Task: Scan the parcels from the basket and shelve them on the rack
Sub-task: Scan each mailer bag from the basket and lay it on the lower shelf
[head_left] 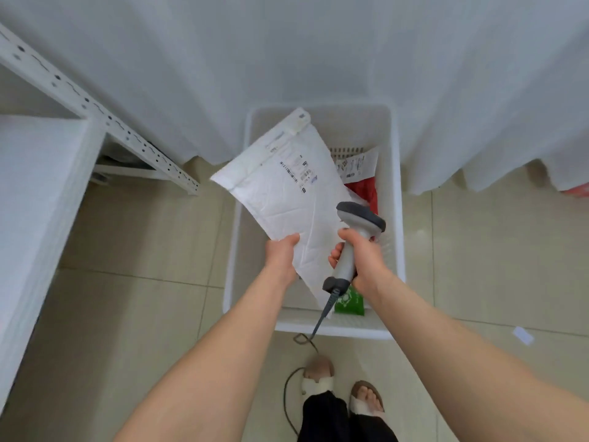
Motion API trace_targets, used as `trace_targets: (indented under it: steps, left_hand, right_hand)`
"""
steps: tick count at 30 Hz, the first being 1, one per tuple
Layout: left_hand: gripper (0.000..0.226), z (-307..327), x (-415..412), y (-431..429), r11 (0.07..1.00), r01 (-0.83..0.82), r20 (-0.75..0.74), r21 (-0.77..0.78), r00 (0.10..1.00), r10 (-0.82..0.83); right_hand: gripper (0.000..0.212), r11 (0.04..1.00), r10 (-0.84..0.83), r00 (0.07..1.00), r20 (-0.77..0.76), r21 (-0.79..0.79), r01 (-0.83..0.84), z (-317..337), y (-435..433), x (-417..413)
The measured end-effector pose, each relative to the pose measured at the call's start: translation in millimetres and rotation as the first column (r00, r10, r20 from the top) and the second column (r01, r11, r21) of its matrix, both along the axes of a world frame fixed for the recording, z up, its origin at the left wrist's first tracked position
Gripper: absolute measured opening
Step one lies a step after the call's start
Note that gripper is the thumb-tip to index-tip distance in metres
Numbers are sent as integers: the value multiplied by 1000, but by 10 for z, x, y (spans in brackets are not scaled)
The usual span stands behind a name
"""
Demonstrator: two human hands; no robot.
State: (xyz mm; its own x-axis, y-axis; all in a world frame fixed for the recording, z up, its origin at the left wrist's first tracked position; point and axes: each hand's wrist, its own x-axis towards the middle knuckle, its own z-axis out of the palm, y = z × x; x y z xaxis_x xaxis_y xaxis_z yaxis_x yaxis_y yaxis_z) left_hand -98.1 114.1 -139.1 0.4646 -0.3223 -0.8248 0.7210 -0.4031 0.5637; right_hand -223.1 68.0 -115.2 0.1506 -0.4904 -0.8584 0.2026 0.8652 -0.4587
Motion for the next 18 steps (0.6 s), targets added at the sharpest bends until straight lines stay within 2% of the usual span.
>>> trace_targets:
  steps: [4, 8, 13, 15, 18]
  left_hand:
    - [17, 773, 201, 197, 997, 71, 92, -24, 993, -69]
    - [7, 1559, 320, 434, 995, 58, 152, -82, 987, -45]
    - [21, 2564, 438, 703, 990, 99, 275, -103, 959, -67]
    - [11, 2943, 503, 795, 990, 120, 356, -73, 930, -86]
    - [13, 3446, 600, 956, 988, 144, 438, -55, 893, -105]
  right_hand:
    - [9, 999, -10, 998, 55, -38, 12, 741, 135, 52]
    - [22, 997, -15, 994, 112, -69, 23, 1450, 336, 91]
    - [20, 990, 62, 988, 144, -132, -43, 2334, 486, 40]
    - [17, 985, 81, 984, 156, -163, -55, 2657, 515, 21]
    - [17, 978, 91, 980, 178, -203, -54, 3082, 585, -1]
